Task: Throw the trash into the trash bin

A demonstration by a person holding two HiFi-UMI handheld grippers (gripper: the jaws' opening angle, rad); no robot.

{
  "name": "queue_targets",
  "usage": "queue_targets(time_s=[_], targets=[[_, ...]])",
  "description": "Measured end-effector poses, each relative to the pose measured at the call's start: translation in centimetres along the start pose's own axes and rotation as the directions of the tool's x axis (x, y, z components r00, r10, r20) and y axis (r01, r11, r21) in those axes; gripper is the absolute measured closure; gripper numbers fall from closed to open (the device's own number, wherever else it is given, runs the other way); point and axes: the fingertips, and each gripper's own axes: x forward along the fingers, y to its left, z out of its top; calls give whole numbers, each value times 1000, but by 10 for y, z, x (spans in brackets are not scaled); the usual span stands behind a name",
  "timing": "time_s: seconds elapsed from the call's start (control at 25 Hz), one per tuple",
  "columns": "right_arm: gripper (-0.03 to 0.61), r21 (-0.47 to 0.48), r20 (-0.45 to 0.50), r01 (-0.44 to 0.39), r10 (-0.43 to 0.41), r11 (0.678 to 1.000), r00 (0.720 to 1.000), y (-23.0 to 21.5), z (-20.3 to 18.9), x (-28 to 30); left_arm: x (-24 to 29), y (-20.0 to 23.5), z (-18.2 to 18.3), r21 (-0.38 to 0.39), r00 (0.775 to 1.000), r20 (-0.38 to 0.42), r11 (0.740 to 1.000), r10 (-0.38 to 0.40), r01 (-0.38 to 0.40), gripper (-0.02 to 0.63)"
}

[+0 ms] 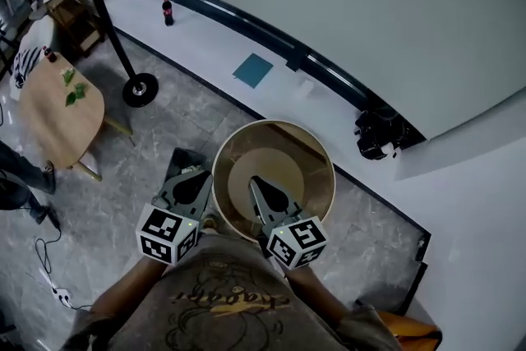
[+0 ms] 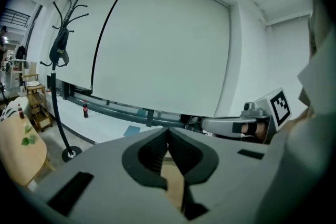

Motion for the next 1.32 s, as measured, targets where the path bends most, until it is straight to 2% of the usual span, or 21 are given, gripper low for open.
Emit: queue_targets(time_s=[0.16,0.4,1.32], targets=[[560,18,38,36,-37,999,999,-3,3,-23,-8,-22,9,35,998,45,999,-41,39,594],[560,9,61,47,-47,999,997,-3,9,-35,-7,-35,15,49,997,52,997,-63,61,594],[560,-14,41,4,-4,1000,999,-17,8,-47,4,-52,4,17,999,33,1000,-22,21,594]])
